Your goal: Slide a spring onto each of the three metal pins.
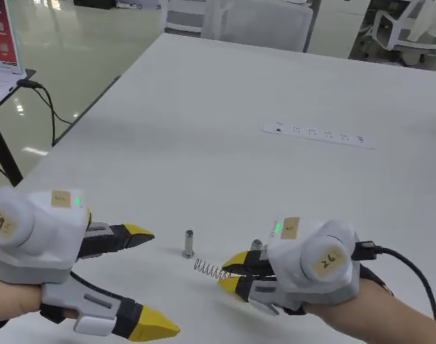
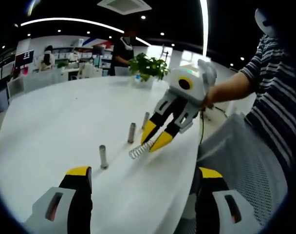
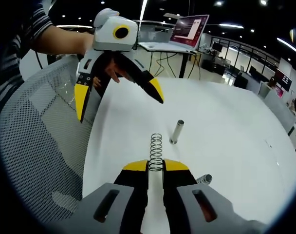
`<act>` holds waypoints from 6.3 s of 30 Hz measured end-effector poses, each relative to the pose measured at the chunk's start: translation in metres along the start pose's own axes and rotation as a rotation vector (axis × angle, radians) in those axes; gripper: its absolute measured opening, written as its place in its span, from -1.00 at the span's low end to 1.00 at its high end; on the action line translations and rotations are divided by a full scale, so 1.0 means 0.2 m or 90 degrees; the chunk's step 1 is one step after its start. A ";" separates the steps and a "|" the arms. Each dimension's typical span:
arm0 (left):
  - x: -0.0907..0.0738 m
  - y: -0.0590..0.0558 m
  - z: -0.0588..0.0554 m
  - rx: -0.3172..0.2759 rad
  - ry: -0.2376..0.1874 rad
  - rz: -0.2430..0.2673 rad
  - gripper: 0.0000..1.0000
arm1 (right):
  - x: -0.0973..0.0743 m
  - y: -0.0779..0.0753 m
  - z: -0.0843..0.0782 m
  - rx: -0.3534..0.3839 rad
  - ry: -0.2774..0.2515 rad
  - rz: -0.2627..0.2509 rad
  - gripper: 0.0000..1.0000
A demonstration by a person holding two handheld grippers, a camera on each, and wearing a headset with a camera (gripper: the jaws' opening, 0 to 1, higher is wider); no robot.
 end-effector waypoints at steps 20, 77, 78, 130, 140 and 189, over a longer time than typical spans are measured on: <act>0.17 -0.08 0.07 0.026 0.016 -0.097 0.02 | -0.19 0.01 -0.09 -0.110 0.014 0.031 -0.85; 0.38 -0.18 0.16 0.103 -0.039 -0.175 -0.95 | -0.31 0.03 -0.06 -0.053 -0.045 0.031 -0.77; 0.38 -0.18 0.16 0.104 -0.038 -0.174 -0.95 | -0.31 0.03 -0.06 -0.052 -0.041 0.033 -0.80; 0.42 -0.19 0.17 0.150 -0.013 -0.179 -0.95 | -0.35 0.03 0.11 0.004 -0.122 0.058 -0.85; 0.43 -0.18 0.18 0.152 -0.011 -0.176 -0.95 | -0.31 0.05 0.17 -0.023 -0.148 0.035 -0.85; 0.24 -0.09 0.15 0.066 -0.007 -0.108 -0.62 | -0.29 -0.01 0.17 -0.040 -0.150 -0.021 -0.85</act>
Point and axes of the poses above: the centre of the closed fingertips' face, and the gripper's own axes: x roughly forward along the fingers, y roughly to its left, z roughly out of its top, the point moved 5 cm from there along -x, roughly backward along the fingers, and after that the axes turned 2 degrees about -z, right-handed, at the moved point
